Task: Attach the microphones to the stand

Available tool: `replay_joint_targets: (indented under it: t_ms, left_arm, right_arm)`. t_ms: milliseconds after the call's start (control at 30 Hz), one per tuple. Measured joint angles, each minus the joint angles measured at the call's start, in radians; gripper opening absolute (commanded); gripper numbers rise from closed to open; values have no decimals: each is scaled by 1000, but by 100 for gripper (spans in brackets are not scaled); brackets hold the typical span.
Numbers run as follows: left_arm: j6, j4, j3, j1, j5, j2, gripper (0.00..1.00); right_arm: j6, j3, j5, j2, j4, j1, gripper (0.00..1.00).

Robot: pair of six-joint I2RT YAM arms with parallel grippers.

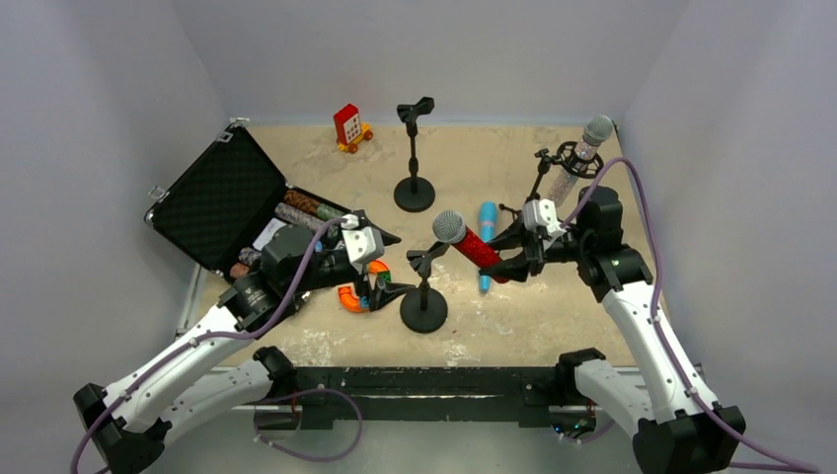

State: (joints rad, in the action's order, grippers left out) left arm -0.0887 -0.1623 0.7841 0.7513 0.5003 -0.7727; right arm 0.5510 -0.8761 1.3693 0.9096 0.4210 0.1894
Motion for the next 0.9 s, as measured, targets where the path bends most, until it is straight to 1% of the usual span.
replay_joint_targets:
  t_ms: [167,400,533,633,700,767,833,900]
  left_arm:
    - [10,43,0,40,-73,-35,99]
    - [33,126,0,82,-162,-77,99]
    - [51,154,0,106,-195,-100,98]
    - [57,169,-1,126,-221,-110,91]
    - [70,179,-5,136,-237,-113,84]
    - [80,185,-13,140,-248,-114,74]
    - [93,183,-16,142,-255,-118,70]
    - [104,183,-16,142,-258,-129,69]
  right_arm:
    - [-86,19,-36,6,-81,0,0]
    - [-140,19,-54,20,-138,0,0]
    - [-179,28,-78,26,-178,0,0]
    - [-219,39,-100,32,-219,0,0]
    - [-243,41,-115,42,-249,0,0]
    - [-251,41,-126,55,-277,0,0]
    - [-251,41,-127,71,-304,0,0]
    - [-242,41,-124,96,-333,5,0]
